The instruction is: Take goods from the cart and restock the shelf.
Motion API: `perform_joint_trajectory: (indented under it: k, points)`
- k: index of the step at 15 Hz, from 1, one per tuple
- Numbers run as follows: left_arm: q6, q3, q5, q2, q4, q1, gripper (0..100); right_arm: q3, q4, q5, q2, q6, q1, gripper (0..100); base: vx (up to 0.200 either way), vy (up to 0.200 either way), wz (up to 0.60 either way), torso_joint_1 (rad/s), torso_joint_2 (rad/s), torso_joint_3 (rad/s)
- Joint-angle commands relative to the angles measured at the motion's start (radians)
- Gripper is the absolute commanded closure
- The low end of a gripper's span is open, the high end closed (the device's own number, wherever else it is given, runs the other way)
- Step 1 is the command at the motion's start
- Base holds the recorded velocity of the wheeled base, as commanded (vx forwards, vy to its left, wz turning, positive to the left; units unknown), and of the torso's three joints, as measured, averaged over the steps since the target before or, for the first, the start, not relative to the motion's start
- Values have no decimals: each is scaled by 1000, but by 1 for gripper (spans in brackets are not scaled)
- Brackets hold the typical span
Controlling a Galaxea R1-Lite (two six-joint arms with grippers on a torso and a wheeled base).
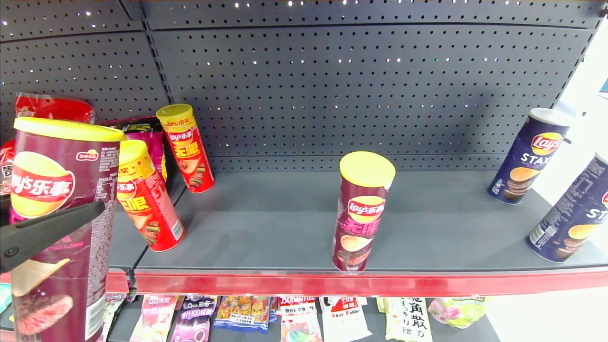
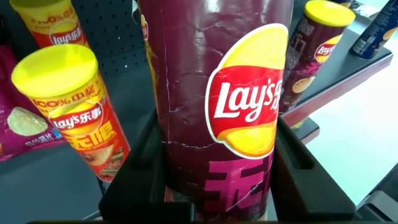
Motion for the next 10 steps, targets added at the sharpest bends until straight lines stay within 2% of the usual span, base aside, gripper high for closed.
perform_joint_trajectory:
  k: [1,3,7,10]
  points:
    - [0,1,-1,15,-1,1,100,0,0,0,-1,1,1,0,0,0,0,0,0,0]
    - [2,-2,-5,63,-43,-13,100,0,0,0,-1,1,1,0,0,0,0,0,0,0]
    - [3,0,-19,130,-110,-135,100,0,0,0,-1,1,1,0,0,0,0,0,0,0]
    - [14,4,-14,190,-162,-169,100,0,0,0,-1,1,1,0,0,0,0,0,0,0]
